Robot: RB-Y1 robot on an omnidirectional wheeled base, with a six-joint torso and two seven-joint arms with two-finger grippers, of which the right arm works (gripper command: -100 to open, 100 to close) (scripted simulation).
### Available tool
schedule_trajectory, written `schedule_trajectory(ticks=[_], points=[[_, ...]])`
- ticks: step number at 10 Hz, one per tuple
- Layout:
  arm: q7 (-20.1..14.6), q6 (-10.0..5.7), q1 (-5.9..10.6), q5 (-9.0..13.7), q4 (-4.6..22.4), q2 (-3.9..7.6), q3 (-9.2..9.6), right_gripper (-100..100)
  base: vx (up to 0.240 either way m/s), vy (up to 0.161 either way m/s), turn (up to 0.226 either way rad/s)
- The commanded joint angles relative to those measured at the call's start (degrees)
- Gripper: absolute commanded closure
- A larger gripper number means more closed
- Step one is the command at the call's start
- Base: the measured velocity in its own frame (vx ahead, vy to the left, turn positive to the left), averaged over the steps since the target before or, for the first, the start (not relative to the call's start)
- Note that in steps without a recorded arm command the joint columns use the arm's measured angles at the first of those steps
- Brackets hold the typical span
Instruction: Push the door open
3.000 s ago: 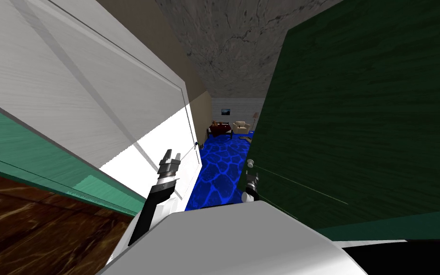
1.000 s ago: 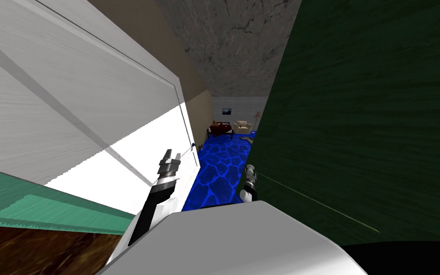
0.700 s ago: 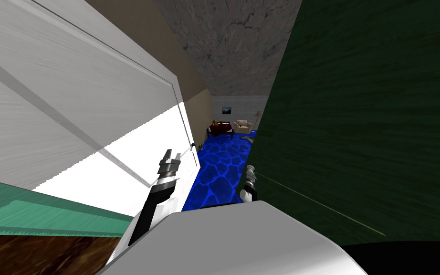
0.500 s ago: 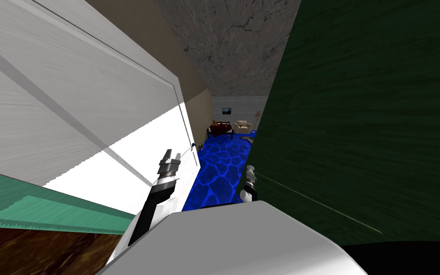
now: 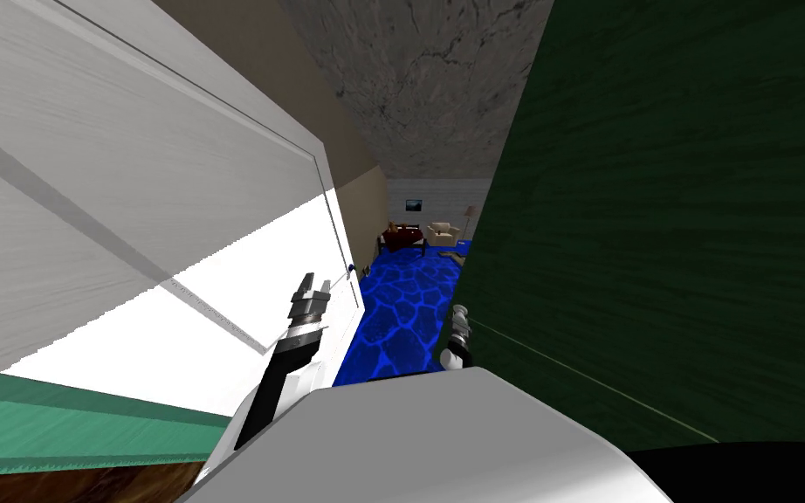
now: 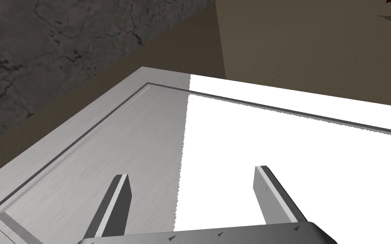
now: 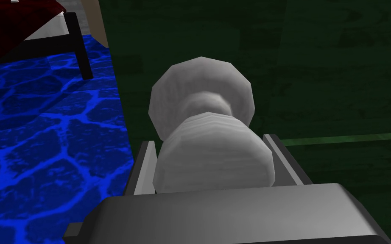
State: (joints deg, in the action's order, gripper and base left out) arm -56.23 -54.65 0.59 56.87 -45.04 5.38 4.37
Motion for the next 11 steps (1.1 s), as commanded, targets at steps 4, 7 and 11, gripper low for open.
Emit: schedule_trajectory(ticks=[4,7,11], points=[[0.2,-1.28,0.75,1.7,0.6,1.00,-2.43,100,0.193,-0.059,-0.041],[0.5,-1.88,0.73,3.3,0.9,1.52,-4.31,100,0.205,-0.064,-0.054],[0.9,-2.73,0.70,5.4,1.4,2.23,-6.94,100,0.196,-0.075,-0.059]])
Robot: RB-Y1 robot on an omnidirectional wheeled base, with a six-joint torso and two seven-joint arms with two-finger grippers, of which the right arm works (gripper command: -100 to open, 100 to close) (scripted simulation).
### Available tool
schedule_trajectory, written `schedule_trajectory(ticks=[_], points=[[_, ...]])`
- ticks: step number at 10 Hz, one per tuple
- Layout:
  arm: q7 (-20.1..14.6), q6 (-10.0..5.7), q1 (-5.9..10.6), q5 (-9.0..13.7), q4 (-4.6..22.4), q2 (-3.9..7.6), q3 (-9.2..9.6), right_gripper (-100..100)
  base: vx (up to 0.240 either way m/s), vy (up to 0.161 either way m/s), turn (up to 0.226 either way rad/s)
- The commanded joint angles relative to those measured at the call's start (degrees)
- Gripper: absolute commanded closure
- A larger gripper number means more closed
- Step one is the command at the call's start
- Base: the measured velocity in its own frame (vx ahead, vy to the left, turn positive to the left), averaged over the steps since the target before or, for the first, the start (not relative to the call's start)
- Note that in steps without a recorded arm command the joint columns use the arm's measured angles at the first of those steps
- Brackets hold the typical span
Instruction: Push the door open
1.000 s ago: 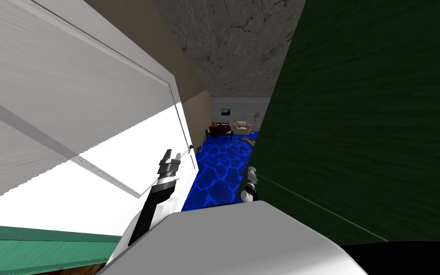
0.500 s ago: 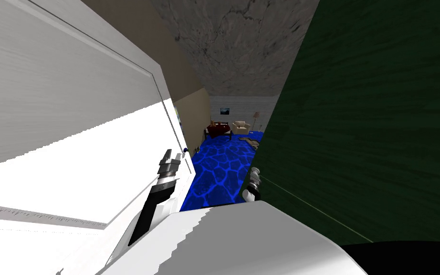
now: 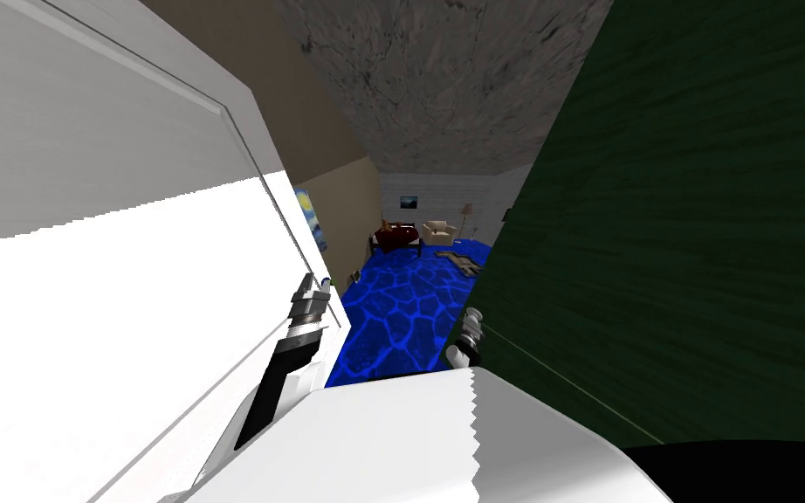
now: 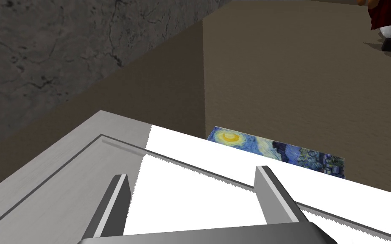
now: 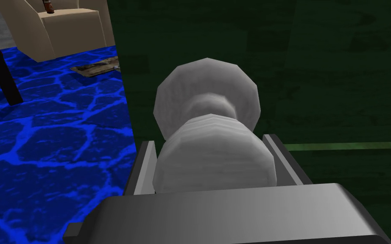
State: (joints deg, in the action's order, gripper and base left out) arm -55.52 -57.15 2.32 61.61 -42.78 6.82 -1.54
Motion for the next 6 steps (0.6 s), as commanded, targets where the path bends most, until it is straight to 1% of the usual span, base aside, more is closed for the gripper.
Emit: schedule_trajectory(ticks=[1,3,6], points=[[0.3,-0.44,-1.03,1.2,-0.7,0.95,-1.67,100,0.230,-0.041,-0.045],[0.4,-0.82,-1.05,2.1,-0.5,1.27,-2.86,100,0.232,-0.056,-0.062],[0.7,-1.31,-1.06,3.3,-0.2,1.67,-4.38,100,0.190,-0.066,-0.059]])
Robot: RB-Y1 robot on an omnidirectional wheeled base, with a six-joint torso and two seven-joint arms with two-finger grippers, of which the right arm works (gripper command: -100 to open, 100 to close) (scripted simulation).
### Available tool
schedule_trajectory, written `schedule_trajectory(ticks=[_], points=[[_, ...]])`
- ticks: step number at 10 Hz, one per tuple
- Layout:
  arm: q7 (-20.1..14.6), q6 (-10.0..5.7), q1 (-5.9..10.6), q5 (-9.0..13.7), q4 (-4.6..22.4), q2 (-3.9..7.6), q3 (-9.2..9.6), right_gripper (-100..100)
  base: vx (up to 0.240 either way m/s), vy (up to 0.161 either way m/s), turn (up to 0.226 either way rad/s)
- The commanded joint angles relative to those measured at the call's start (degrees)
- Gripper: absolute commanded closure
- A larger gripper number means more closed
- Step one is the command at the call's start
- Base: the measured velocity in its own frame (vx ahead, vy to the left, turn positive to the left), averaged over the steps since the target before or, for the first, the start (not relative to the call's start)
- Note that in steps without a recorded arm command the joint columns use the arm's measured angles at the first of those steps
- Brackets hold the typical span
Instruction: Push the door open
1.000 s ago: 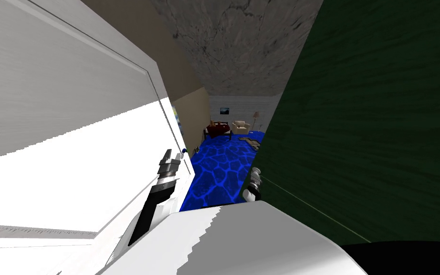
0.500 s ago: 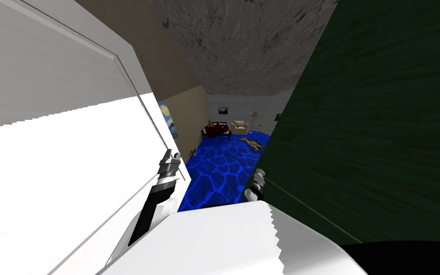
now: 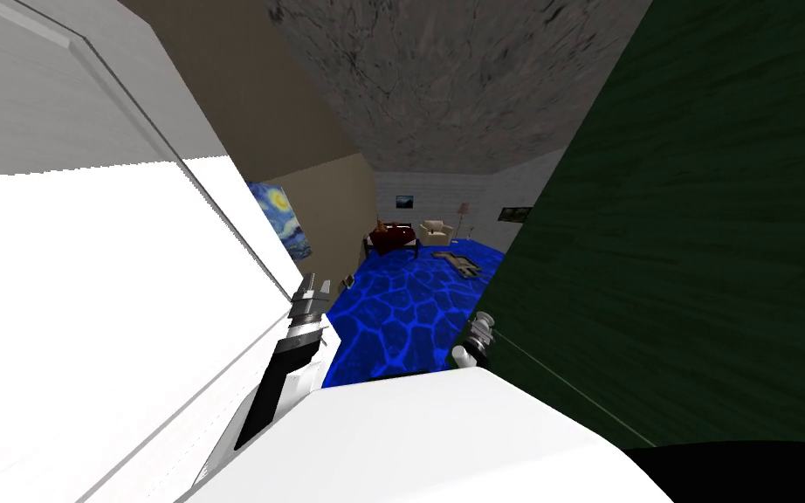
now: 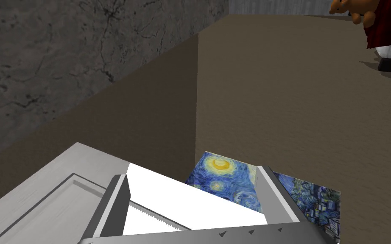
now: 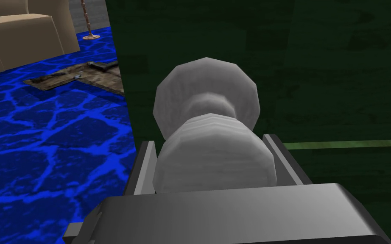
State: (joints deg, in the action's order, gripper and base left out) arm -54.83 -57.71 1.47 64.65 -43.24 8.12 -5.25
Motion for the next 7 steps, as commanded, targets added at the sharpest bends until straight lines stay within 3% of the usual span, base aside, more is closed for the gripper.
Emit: schedule_trajectory(ticks=[1,4,7], points=[[0.1,-0.93,-0.21,0.8,0.3,0.53,-1.24,100,0.243,-0.031,-0.059],[-0.1,-0.78,-0.29,1.2,0.7,0.64,-1.61,100,0.159,-0.044,-0.046],[0.2,-1.64,-0.54,2.9,1.0,1.35,-3.24,100,0.153,-0.063,-0.039]])
